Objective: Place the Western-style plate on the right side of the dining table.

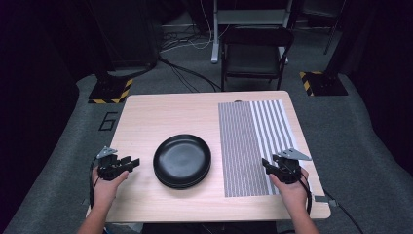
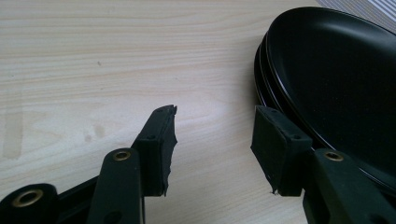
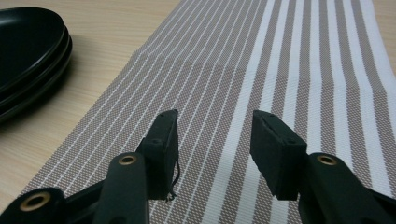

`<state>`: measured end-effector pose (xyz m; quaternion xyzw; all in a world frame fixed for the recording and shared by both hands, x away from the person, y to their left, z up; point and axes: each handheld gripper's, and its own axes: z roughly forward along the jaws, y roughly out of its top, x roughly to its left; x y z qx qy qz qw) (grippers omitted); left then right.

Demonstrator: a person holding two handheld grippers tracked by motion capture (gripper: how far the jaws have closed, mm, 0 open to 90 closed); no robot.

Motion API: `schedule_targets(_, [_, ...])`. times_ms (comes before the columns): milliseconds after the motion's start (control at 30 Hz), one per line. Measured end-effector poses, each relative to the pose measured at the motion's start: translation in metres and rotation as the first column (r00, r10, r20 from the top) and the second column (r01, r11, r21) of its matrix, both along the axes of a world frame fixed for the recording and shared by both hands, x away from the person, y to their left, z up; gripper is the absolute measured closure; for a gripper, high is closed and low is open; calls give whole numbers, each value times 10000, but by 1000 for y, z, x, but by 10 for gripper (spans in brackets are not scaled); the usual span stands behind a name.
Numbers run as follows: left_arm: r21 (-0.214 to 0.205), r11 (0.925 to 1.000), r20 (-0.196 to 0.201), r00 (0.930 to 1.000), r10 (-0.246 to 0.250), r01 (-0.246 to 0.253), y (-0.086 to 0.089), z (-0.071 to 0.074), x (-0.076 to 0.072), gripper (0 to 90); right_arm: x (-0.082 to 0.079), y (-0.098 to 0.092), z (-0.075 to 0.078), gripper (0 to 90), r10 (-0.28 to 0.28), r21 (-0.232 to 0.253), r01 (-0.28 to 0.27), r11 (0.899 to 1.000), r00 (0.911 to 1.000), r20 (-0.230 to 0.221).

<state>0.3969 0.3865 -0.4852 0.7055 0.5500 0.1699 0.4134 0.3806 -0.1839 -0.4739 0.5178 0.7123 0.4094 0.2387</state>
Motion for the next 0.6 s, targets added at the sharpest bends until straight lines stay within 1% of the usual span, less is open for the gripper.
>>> schedule_targets(33, [19,10000,66,10000,28,-28,0,0,0,494,1,2,0,513,12,87,-12,10000,10000,-3])
schedule_targets(133, [9,10000,11,10000,40,-40,0,1,-1,499,3,6,1,513,40,167,-39,9999,10000,-53])
schedule_targets(200, [9,10000,0,10000,17,-17,1,3,-4,516,6,12,2,514,194,183,-194,9996,9998,-26])
schedule_targets(267, [-48,10000,-22,10000,46,-46,0,4,-5,528,9,16,3,514,286,291,-282,9992,9995,-118])
schedule_targets(367, [-18,10000,-23,10000,25,-25,0,4,-6,544,11,20,4,523,321,356,-316,9989,9994,-145])
schedule_targets(400, [-30,10000,-47,10000,6,-6,-1,4,-6,550,12,22,4,525,387,345,-381,9987,9991,-170])
schedule_targets(433, [-50,10000,-163,9999,-21,20,-2,5,-8,558,14,26,4,531,477,432,-469,9980,9987,-186])
schedule_targets(533, [-122,9999,-123,9999,-1,-1,-3,5,-9,569,16,30,4,536,534,375,-527,9979,9984,-165])
schedule_targets(567, [-132,9999,-170,9998,-34,32,-3,6,-9,580,18,35,4,548,520,391,-512,9979,9984,-200])
schedule_targets(600, [-132,9999,-170,9998,-34,32,-3,6,-9,583,18,35,4,548,520,391,-512,9979,9984,-200])
